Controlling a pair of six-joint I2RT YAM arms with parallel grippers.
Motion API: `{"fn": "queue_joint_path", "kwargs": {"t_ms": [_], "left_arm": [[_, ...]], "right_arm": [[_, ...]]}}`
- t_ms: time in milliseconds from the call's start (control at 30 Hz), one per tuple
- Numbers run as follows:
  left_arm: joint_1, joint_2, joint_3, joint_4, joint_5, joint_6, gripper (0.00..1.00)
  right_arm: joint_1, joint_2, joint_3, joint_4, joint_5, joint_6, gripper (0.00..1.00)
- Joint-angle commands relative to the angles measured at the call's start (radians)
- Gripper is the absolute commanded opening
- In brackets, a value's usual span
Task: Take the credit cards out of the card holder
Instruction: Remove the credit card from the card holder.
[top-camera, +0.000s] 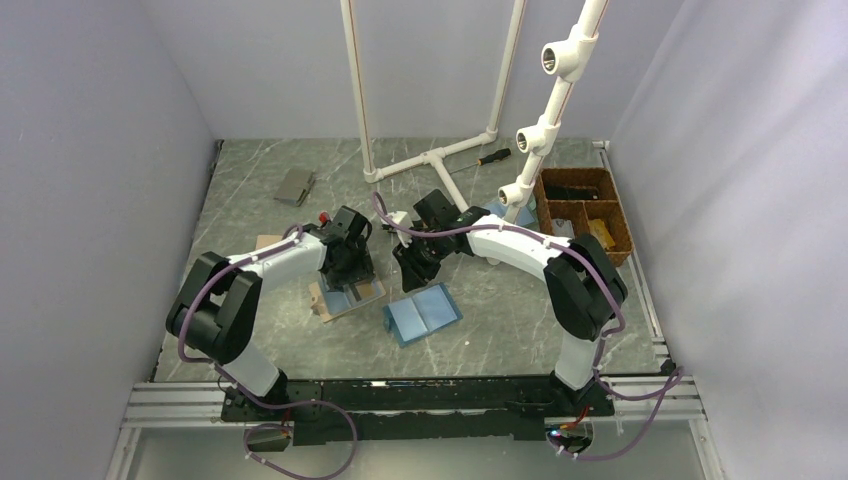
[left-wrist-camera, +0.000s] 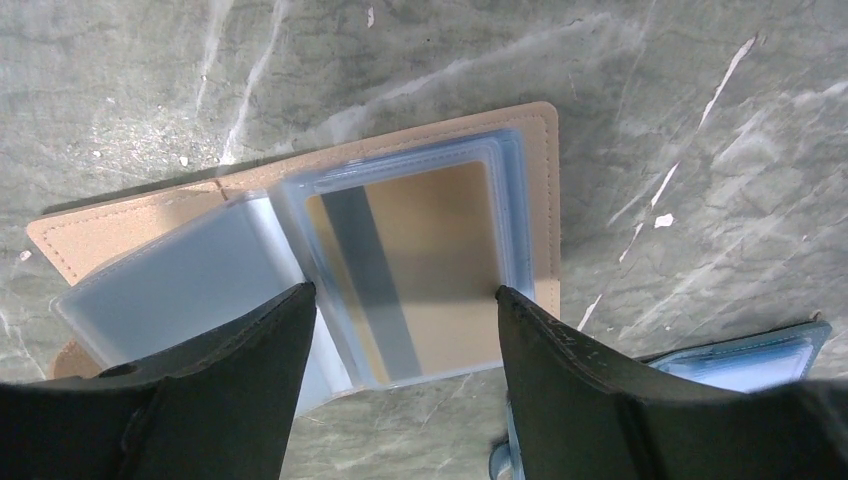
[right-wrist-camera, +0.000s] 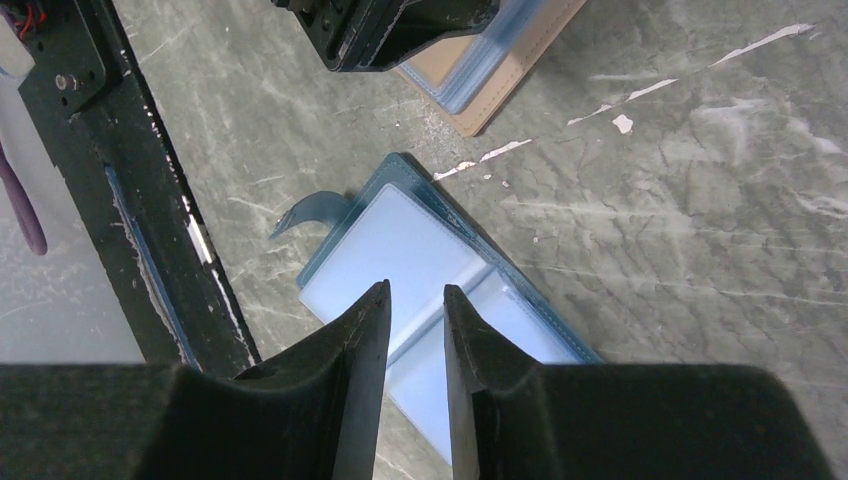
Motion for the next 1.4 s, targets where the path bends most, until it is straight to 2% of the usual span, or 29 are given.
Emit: {"fn": "queue_joint_path", "kwargs": {"t_ms": [0, 267, 600, 700, 833, 1033, 1367], "left_arm": [[-0.008, 0.009, 0.039, -0.011, -0.001, -0.023, 0.73], [-0.012, -0.034, 0.042, -0.017, -0.01, -0.03, 0.73], [-0.014, 0.057, 0.088, -0.074, -0.026, -0.05, 0.71], [-0.015, 0.064, 0.086, -0.073, -0.021, -0.044, 0.67], [-0.015, 0.053, 0.075, -0.065, -0.015, -0.041, 0.53], [-0.015, 0.026, 0.059, -0.056, 0.002, -0.033, 0.42], [-0.013, -0.104, -0.048, 0.072, 0.075, 0.014, 0.39]], "right_arm": [[0.002, -0.001, 0.027, 0.001, -0.025, -0.001, 0.29], [0.002, 0.008, 0.03, -0.004, -0.029, -0.005, 0.28], [0.002, 0.01, 0.031, -0.007, -0.032, -0.007, 0.27], [0.002, 0.01, 0.032, -0.008, -0.03, -0.007, 0.26], [0.002, 0.012, 0.033, -0.008, -0.03, -0.007, 0.26], [0.002, 0.016, 0.034, -0.01, -0.029, -0.008, 0.25], [0.002, 0.028, 0.034, -0.009, -0.069, 0.003, 0.24]]}}
